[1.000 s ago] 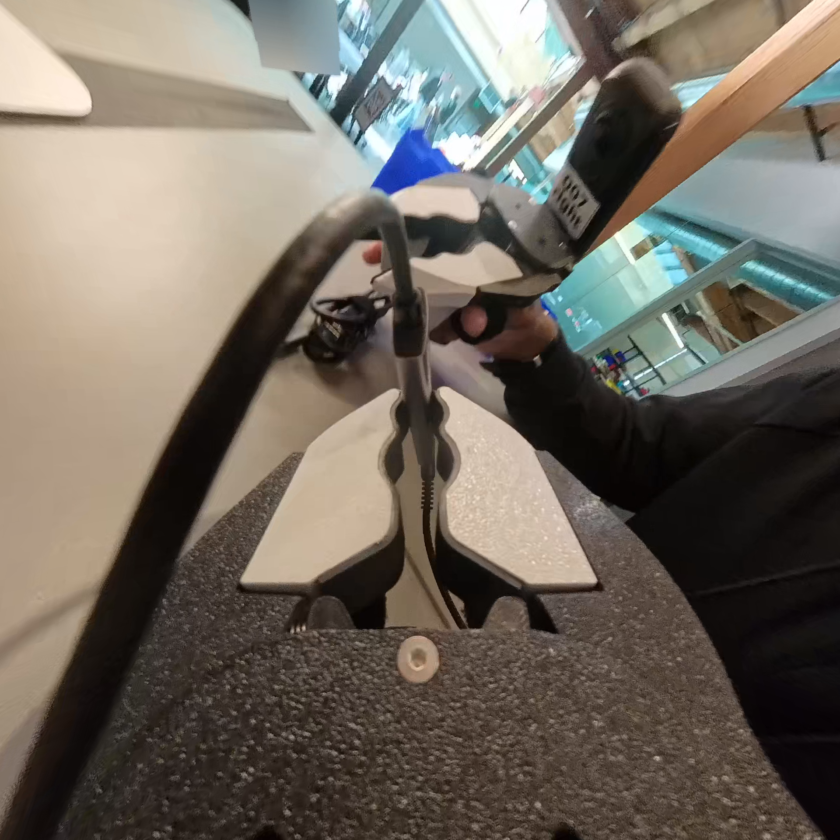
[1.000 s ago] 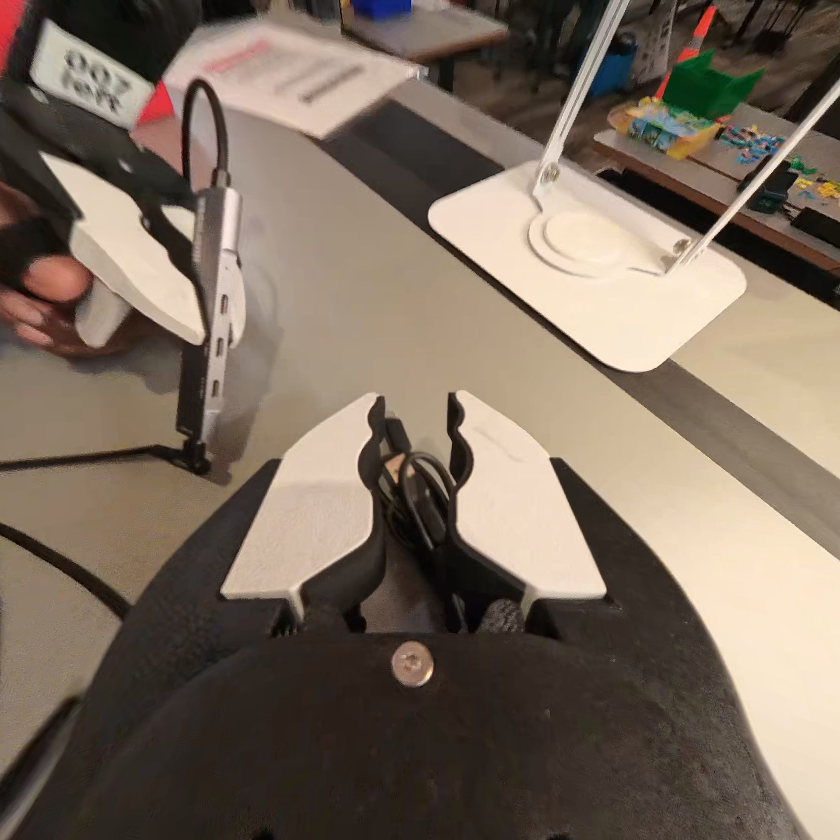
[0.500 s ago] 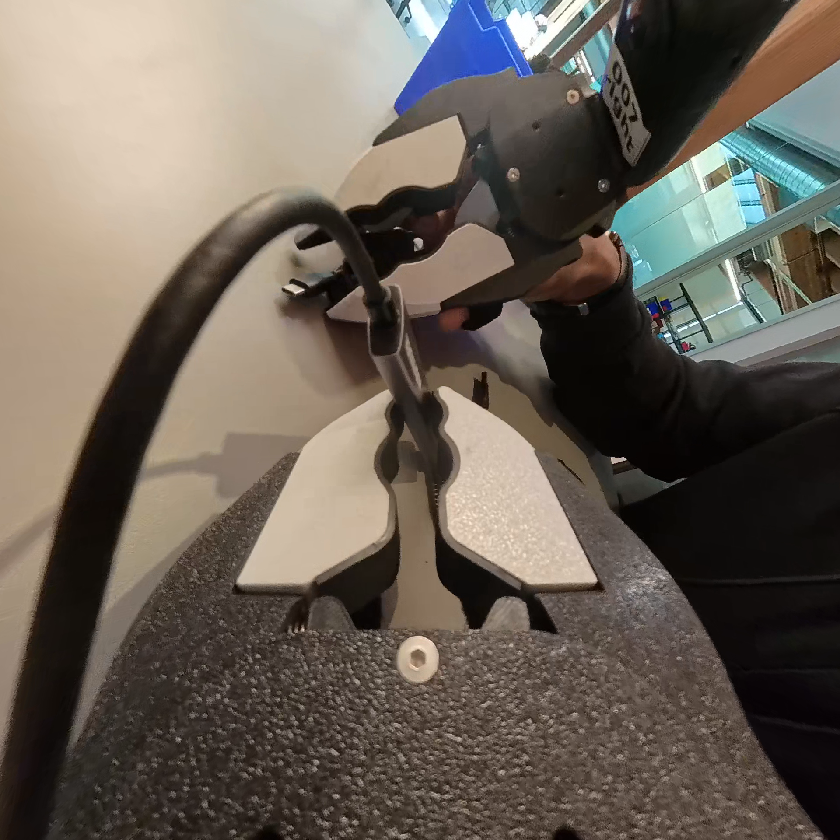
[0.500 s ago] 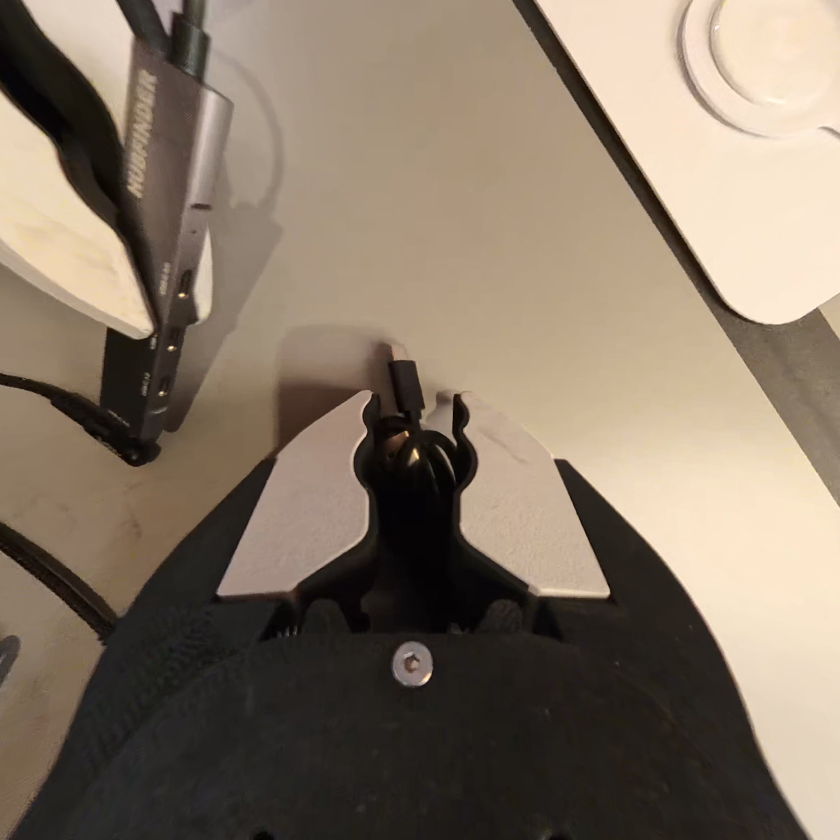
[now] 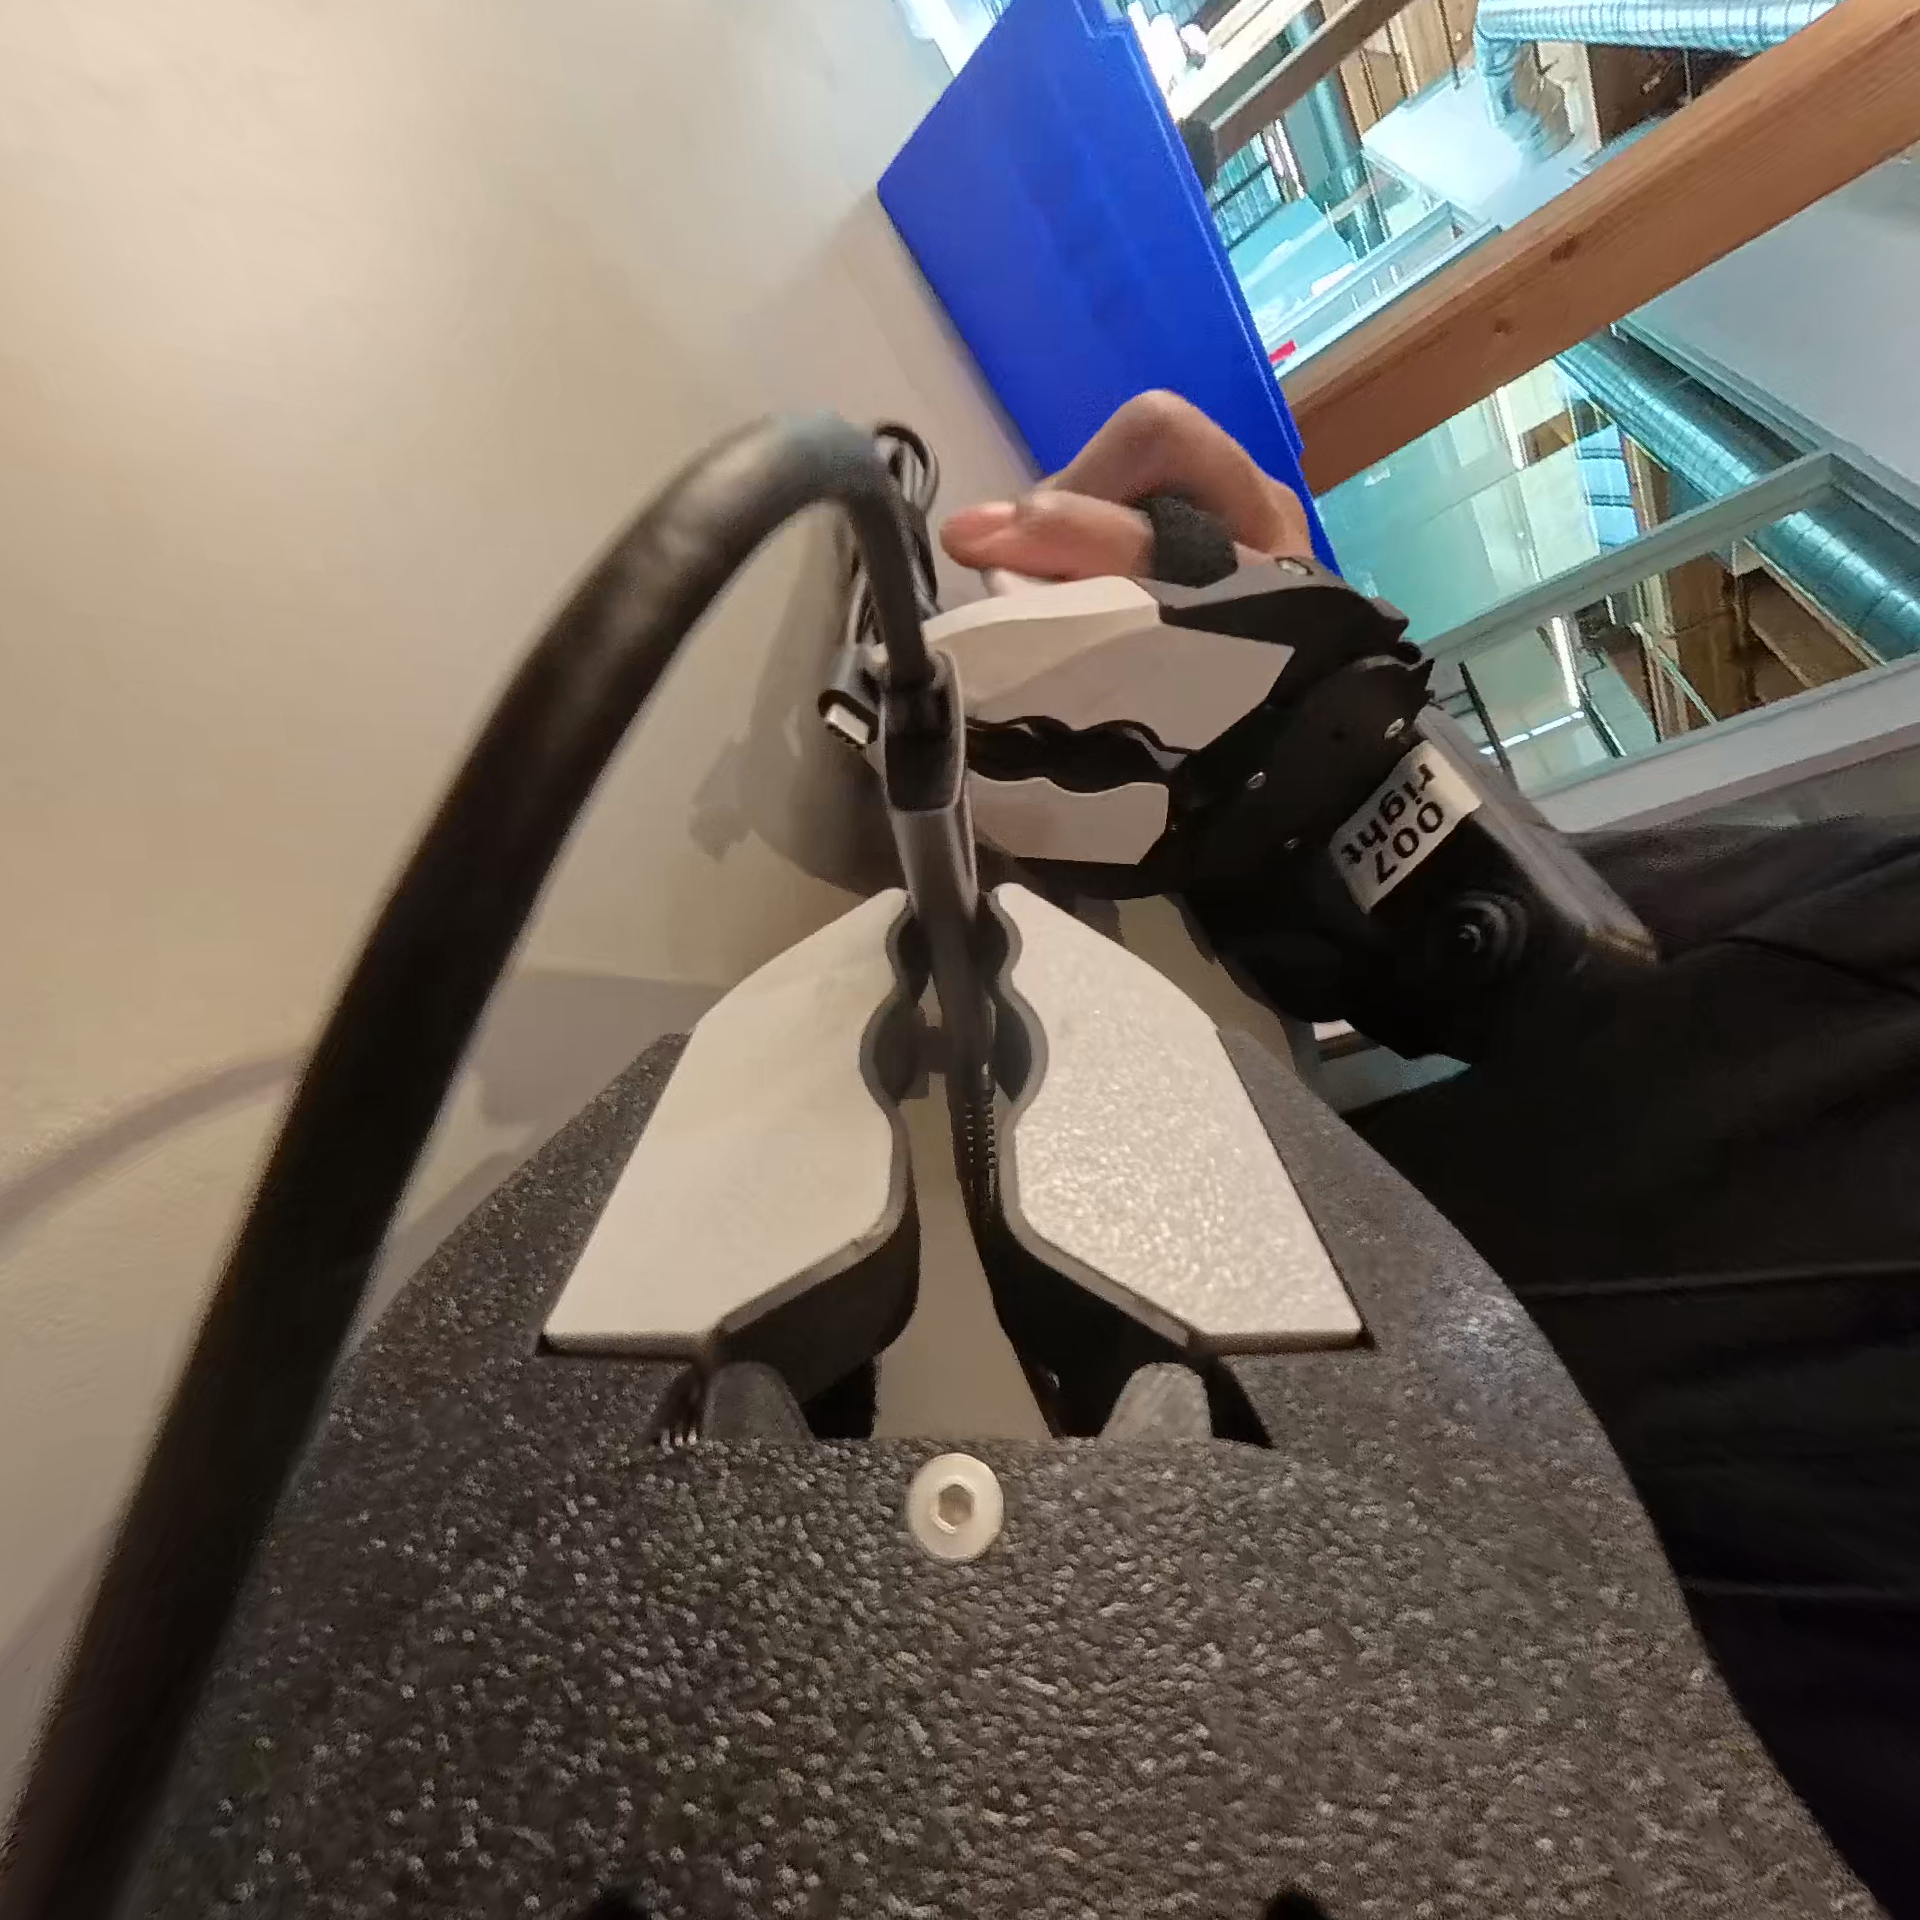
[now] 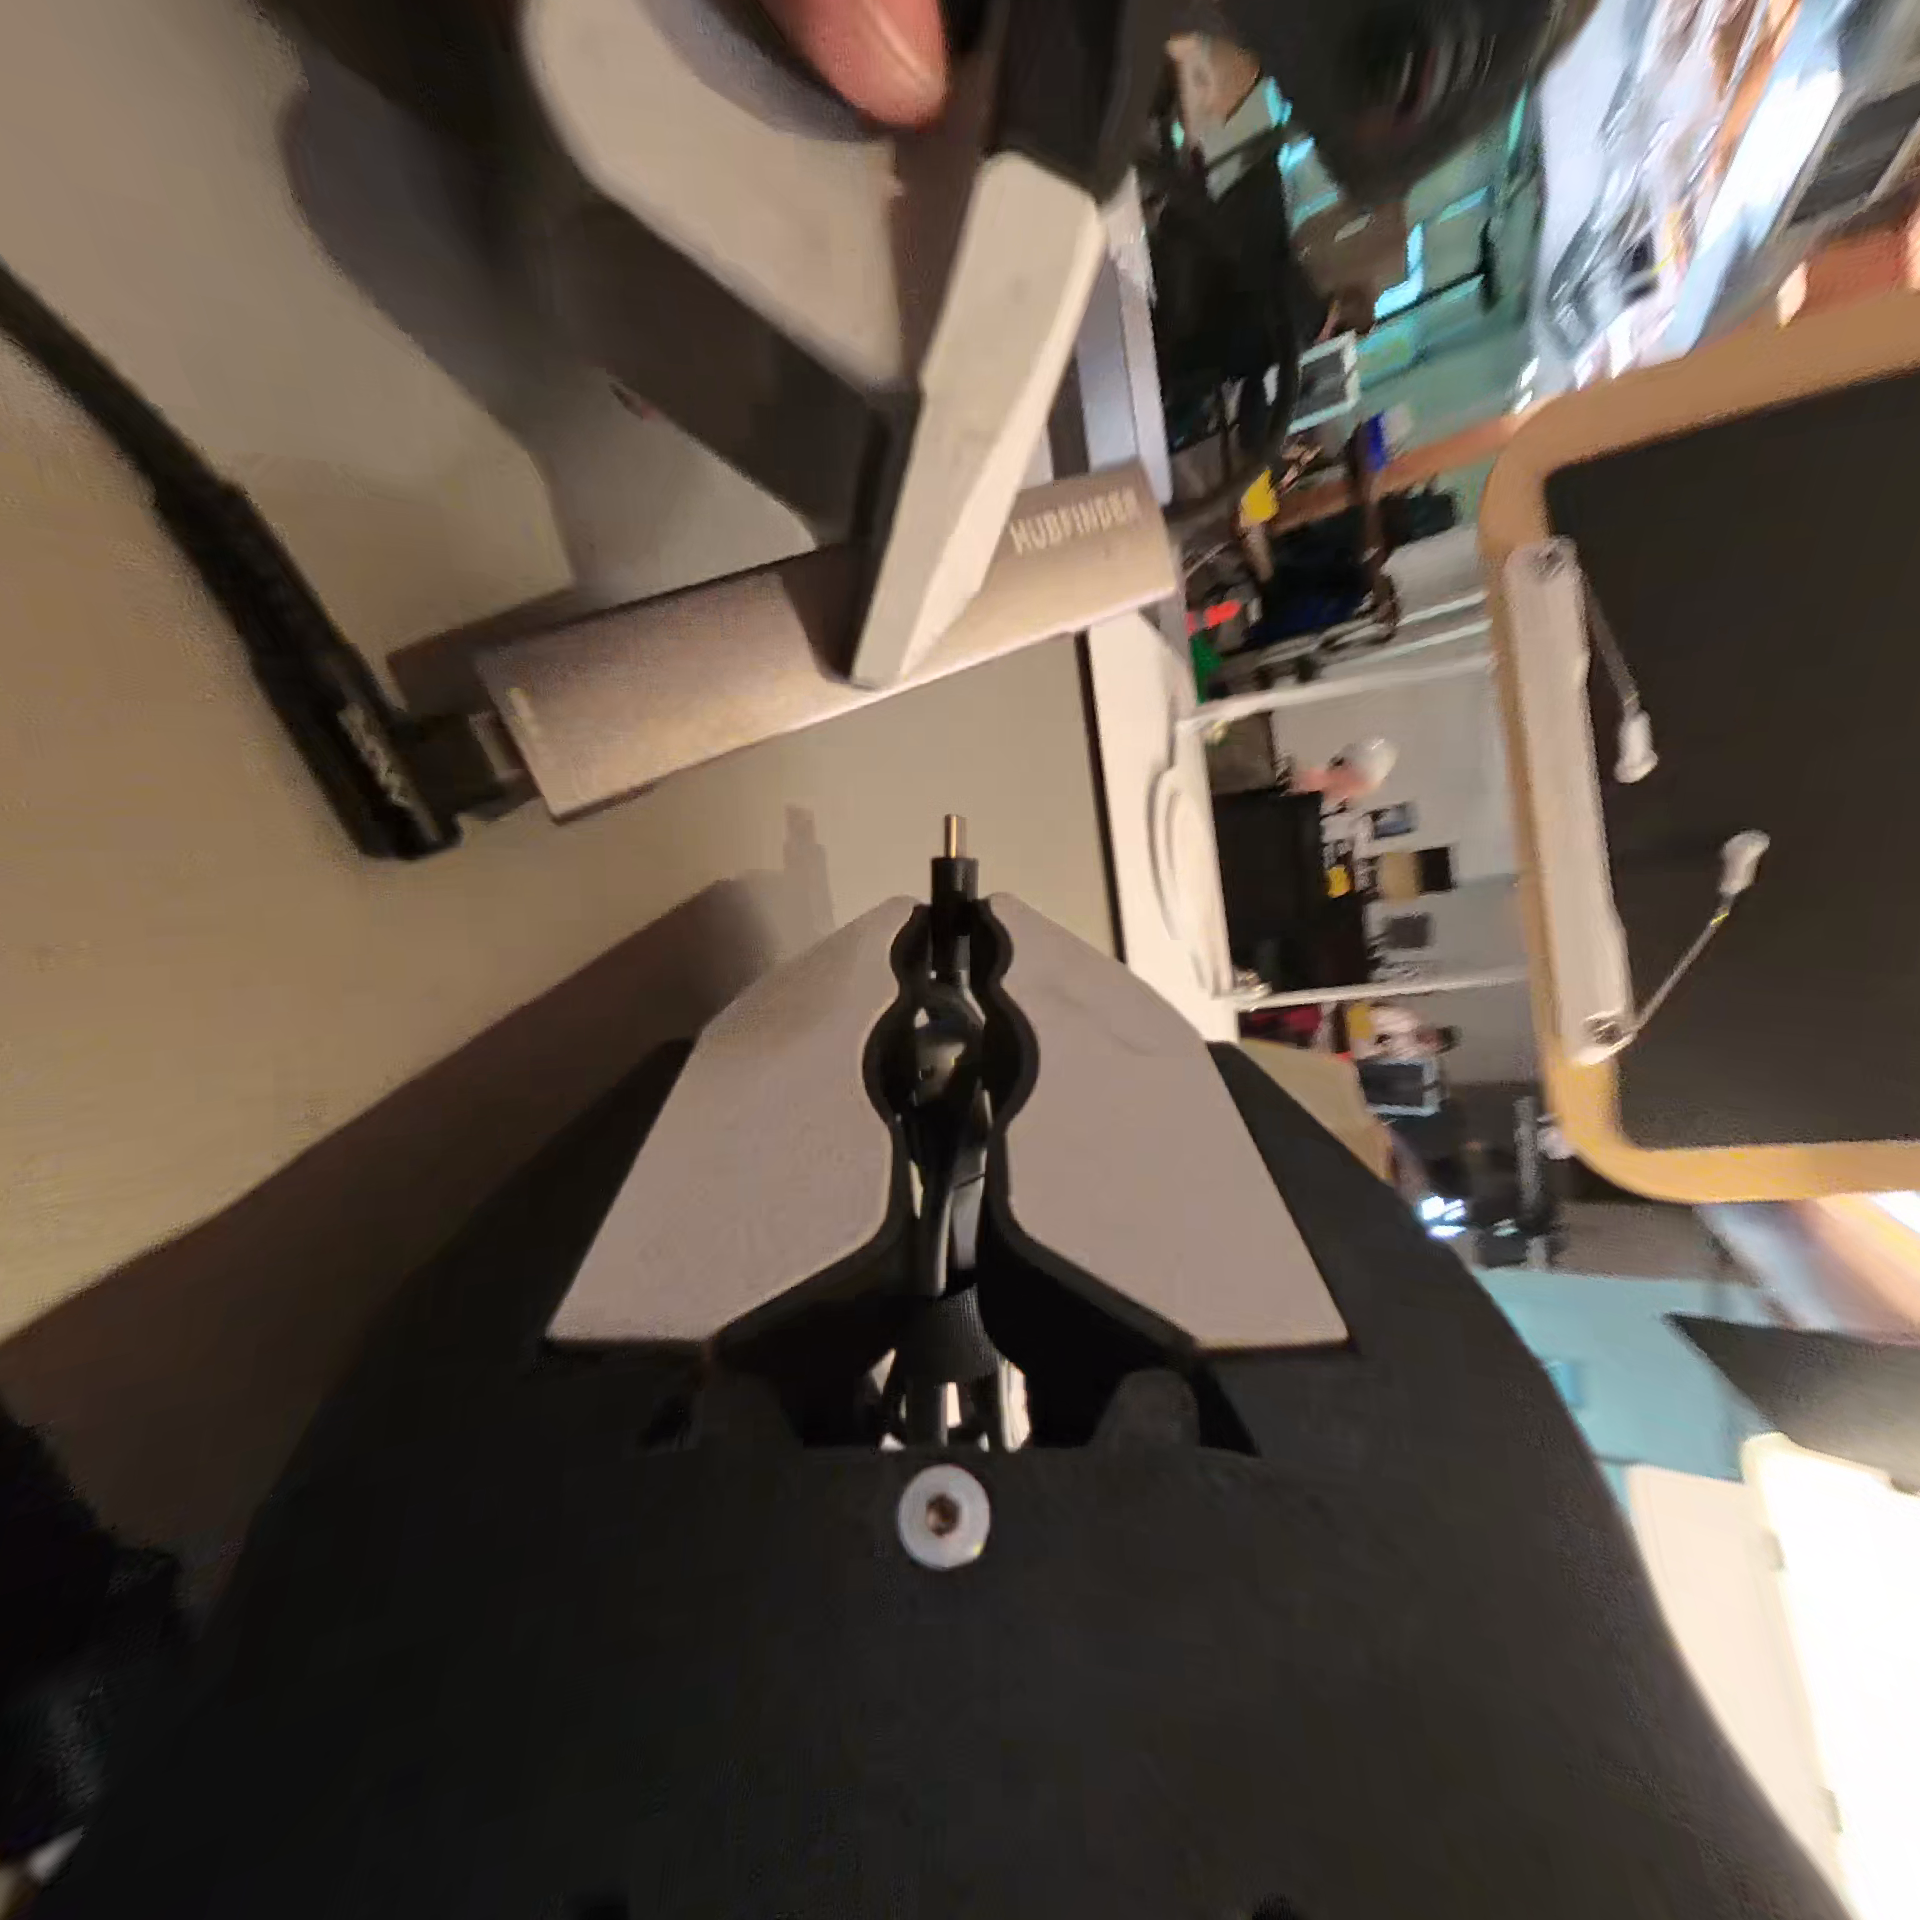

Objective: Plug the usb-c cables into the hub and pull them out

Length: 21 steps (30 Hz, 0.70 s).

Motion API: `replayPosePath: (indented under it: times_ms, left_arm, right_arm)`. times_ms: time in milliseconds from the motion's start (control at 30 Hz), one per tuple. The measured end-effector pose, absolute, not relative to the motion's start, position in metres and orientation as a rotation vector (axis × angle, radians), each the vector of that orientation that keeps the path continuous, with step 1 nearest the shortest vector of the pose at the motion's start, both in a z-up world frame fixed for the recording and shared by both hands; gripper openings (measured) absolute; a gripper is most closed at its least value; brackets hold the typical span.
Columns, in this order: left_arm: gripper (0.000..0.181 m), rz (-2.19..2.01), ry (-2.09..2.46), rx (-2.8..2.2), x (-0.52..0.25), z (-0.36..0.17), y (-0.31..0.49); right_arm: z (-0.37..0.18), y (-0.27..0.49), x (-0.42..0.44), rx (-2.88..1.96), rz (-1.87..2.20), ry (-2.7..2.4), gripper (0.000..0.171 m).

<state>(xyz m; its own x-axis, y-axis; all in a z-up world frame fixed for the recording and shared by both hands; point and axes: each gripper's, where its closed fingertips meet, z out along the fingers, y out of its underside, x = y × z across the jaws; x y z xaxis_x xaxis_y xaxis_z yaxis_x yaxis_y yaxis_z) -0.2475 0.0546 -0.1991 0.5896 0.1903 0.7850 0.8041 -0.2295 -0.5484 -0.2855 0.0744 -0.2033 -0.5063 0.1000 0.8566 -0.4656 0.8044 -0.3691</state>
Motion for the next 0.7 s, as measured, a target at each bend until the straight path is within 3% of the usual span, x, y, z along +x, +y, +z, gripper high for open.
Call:
replayPosePath:
  times_ms: [267, 700]
  left_arm:
    - [0.010, -0.861, -0.751, -1.783, -0.224, -0.200, 0.049]
    - [0.010, -0.874, -0.779, -1.802, -0.223, -0.205, 0.051]
  right_arm:
    - [-0.190, 0.054, -0.252, 0.522, 0.681, -1.760, 0.006]
    - [-0.199, 0.053, -0.254, 0.511, 0.648, -1.802, 0.006]
